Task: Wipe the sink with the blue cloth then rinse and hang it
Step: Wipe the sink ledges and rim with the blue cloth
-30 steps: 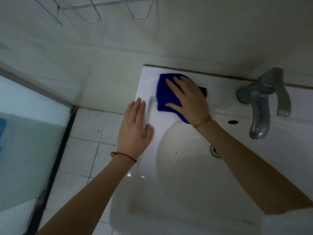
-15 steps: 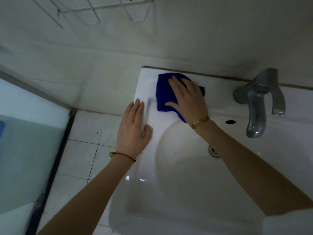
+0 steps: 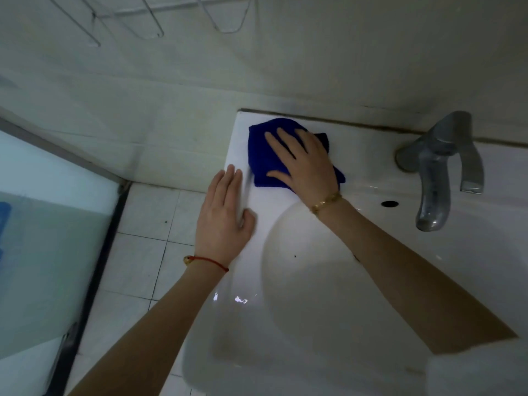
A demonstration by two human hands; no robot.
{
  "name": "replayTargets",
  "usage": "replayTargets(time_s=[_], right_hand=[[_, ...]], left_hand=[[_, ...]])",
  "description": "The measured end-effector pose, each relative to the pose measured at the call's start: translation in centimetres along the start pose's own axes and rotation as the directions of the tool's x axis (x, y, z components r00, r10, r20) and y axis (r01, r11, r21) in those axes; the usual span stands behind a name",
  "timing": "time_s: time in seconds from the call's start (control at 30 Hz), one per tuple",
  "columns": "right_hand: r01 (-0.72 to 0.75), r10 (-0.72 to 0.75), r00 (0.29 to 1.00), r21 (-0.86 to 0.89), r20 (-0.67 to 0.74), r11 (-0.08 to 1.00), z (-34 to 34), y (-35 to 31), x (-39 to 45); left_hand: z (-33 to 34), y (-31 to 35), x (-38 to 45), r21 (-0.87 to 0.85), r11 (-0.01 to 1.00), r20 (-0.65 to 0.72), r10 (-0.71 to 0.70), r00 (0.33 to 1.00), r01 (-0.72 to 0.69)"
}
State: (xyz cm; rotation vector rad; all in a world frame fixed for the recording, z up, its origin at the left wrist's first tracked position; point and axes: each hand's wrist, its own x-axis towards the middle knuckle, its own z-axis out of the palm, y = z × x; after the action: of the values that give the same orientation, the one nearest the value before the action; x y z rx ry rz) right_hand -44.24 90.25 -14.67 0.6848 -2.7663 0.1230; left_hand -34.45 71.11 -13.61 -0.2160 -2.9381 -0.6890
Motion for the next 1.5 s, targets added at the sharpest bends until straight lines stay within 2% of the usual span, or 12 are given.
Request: replayTargets(time_s=[0.07, 0.27, 0.43, 0.57, 0.7, 0.8, 0.87, 1.0, 1.13, 1.3, 1.4, 1.5], right_hand=[[-0.015, 0.015, 1.0, -0.027, -0.011, 1.0, -0.7, 2.4, -2.4], [-0.282, 0.281, 0.959, -0.048, -0.023, 0.958, -1.9, 5.7, -6.6], [-0.117, 0.117, 0.993, -0.022, -0.004, 0.993, -0.3, 1.0, -1.1], [-0.025, 0.025, 1.0, -0.02, 0.002, 0.999, -0.6, 2.4, -2.0], [-0.232, 0.229, 0.972, -0.063, -0.042, 0.971, -1.8, 6.5, -7.8], [-0.343, 0.341, 0.938, -0.018, -0.064, 0.939, -2.1, 6.6, -7.9], [-0.315, 0.315, 0.948, -0.005, -0.052, 0.949, -2.0, 5.5, -6.1], [-0.105, 0.105, 0.994, 0.036, -0.023, 0.994, -0.4, 1.2, -0.8], [-0.03, 0.03, 0.999, 0.067, -0.011, 0.997, -0.2, 0.1, 0.1], [-0.219, 0.22, 0.975, 0.016, -0.02, 0.976, -2.0, 6.1, -7.1], [-0.311, 0.312, 0.949, 0.027, -0.052, 0.95, -2.3, 6.4, -7.4], [-0.259, 0.259, 0.966, 0.015, -0.017, 0.966, -1.5, 3.4, -3.9]], left_hand=[[-0.1, 0.0, 0.0, -0.001, 1.0, -0.005, -0.001, 1.0, 0.001], [-0.2, 0.3, 0.1, 0.002, 1.0, -0.024, 0.008, 1.0, -0.008], [-0.3, 0.5, 0.2, 0.015, 1.0, 0.005, -0.013, 1.0, 0.013], [-0.6, 0.3, -0.2, 0.001, 0.999, 0.013, -0.042, 0.999, 0.042], [-0.9, 0.4, -0.8, -0.029, 0.998, 0.006, -0.049, 0.999, 0.049], [-1.0, 0.5, -1.6, -0.065, 0.994, -0.006, -0.092, 0.996, 0.091], [-0.8, 0.6, -1.9, -0.085, 0.99, -0.007, -0.116, 0.993, 0.115], [-0.6, 0.9, -1.5, -0.11, 0.98, 0.022, -0.162, 0.987, 0.163], [-0.8, 0.9, -1.7, -0.136, 0.975, 0.031, -0.175, 0.984, 0.177], [-0.8, 0.6, -1.6, -0.155, 0.976, 0.024, -0.15, 0.988, 0.151], [-0.9, 0.7, -1.6, -0.159, 0.975, 0.026, -0.154, 0.988, 0.156], [-0.8, 0.7, -1.5, -0.145, 0.979, 0.027, -0.14, 0.99, 0.143]])
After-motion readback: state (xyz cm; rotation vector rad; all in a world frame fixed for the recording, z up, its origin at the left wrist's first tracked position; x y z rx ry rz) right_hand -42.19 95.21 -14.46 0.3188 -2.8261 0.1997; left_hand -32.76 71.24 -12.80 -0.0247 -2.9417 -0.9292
